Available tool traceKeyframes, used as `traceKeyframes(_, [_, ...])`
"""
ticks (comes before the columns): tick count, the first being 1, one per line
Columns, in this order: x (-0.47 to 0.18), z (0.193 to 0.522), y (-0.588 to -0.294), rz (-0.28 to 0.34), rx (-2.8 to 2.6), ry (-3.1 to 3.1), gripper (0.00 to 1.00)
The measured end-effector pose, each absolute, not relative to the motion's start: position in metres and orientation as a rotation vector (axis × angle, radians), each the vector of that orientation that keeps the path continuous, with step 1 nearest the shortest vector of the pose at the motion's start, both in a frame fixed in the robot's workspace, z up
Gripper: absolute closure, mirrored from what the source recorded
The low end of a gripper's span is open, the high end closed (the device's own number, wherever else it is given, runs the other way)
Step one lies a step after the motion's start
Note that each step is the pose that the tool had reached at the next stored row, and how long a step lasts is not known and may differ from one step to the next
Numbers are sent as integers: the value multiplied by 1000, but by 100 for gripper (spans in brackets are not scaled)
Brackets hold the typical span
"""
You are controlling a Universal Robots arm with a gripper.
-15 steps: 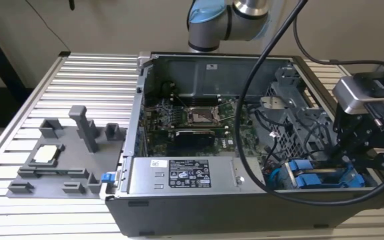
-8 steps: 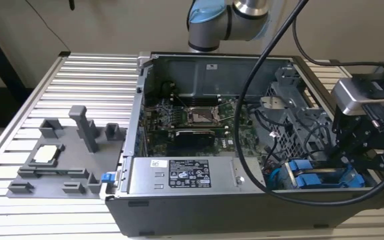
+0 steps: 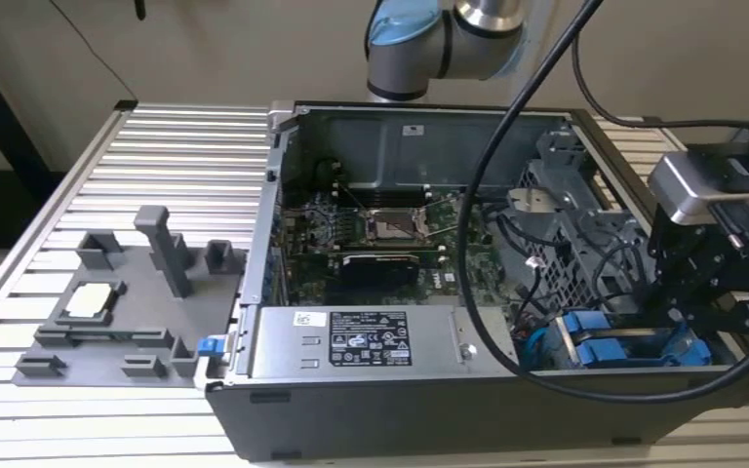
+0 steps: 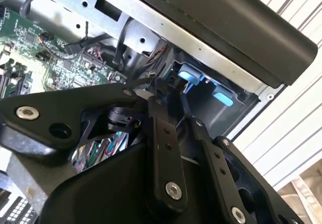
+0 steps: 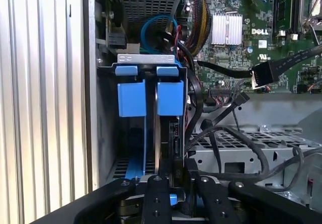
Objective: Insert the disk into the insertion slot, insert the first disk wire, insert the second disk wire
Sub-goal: 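Insert the first disk wire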
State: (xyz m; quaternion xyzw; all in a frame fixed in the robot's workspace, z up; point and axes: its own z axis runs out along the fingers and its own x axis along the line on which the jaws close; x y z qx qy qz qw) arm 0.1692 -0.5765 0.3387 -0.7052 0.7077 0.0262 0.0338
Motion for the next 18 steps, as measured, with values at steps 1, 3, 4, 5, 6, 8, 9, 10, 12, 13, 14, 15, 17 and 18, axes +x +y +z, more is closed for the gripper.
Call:
traceKeyframes(1, [169,343,-576,81,-2169,2177,73])
traceKeyframes(3, [169,351,-576,81,-2169,2177,73])
traceKeyframes(4, [169,355,-576,81,-2169,2177,73])
traceKeyframes(5, [169,359,-576,81,-2169,2177,73])
traceKeyframes(6, [169,364,-576,80,-2169,2177,73])
traceKeyframes(8, [169,373,-576,81,-2169,2177,73])
traceKeyframes(9, [169,377,-576,81,-2169,2177,73])
traceKeyframes(10, [169,381,-576,81,-2169,2177,73])
traceKeyframes(12, [169,388,-576,81,-2169,2177,73])
traceKeyframes(13, [169,390,-576,81,-2169,2177,73])
traceKeyframes(14, [169,391,-576,81,-2169,2177,73])
traceKeyframes(15, [169,391,-576,81,-2169,2176,73])
traceKeyframes(17, [169,391,-576,81,-2169,2176,73])
traceKeyframes(18, [169,391,-576,81,-2169,2176,73])
